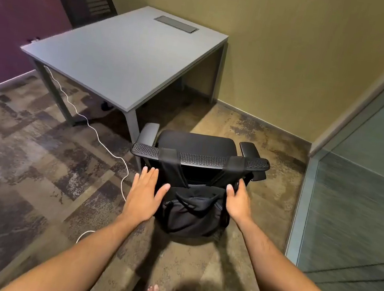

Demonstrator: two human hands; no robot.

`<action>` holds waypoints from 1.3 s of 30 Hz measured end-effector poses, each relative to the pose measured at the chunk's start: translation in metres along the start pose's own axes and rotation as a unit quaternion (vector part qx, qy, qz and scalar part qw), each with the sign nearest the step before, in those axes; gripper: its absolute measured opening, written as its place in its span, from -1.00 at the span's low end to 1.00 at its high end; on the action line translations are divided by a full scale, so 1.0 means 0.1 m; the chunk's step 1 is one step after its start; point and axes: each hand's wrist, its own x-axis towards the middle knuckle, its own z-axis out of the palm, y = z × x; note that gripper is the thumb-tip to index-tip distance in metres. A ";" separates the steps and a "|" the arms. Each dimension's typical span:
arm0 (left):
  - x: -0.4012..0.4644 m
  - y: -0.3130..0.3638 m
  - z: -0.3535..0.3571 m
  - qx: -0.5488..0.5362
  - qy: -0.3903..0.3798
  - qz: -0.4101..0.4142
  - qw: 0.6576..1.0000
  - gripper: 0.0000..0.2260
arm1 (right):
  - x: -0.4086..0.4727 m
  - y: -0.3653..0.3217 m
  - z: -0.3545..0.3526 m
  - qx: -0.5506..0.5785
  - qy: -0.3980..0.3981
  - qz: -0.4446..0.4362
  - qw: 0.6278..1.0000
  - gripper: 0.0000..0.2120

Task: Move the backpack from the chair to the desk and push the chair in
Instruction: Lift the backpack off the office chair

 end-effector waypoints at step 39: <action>0.57 -0.30 -0.21 -0.594 0.236 -0.264 0.722 -0.85 | -0.37 -0.62 0.04 0.065 0.101 -0.126 0.985 -0.64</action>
